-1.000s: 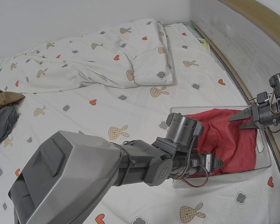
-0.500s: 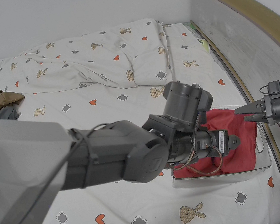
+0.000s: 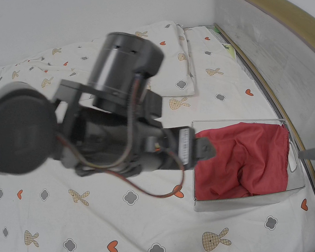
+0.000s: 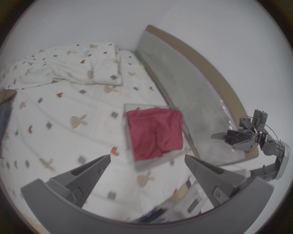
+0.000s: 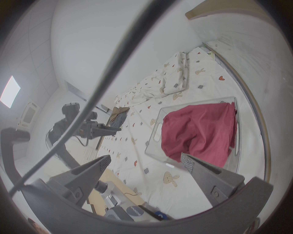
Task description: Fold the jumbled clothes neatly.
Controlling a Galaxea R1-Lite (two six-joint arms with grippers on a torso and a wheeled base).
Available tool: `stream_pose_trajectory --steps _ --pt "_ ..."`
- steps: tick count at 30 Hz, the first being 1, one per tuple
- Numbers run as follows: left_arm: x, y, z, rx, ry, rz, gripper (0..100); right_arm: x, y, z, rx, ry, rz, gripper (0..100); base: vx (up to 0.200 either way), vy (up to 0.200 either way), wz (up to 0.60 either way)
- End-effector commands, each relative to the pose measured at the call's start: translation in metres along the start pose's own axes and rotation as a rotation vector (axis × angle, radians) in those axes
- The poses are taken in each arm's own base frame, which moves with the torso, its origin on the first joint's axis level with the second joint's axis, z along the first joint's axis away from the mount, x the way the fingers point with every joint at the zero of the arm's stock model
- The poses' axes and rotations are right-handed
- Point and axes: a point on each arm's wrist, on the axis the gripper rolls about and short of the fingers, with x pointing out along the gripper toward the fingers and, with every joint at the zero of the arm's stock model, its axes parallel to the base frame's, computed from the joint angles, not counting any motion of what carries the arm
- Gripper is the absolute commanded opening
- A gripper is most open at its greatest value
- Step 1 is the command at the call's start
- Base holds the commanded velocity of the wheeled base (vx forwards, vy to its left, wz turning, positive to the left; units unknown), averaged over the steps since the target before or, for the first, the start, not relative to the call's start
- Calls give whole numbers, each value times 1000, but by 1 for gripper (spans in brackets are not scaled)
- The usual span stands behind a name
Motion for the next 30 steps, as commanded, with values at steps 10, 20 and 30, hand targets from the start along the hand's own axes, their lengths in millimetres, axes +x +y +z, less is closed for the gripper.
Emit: stream_pose_trajectory --steps 10,20,30 --pt "-206 98 -123 -205 182 456 100 -58 -3 -166 -218 -48 85 100 0 0 0" --pt "-233 102 -201 -362 -65 553 100 -69 3 -190 -372 -293 40 100 0 0 0" --pt "-222 108 -256 -293 -405 645 100 -71 6 -194 -472 -308 65 100 0 0 0"
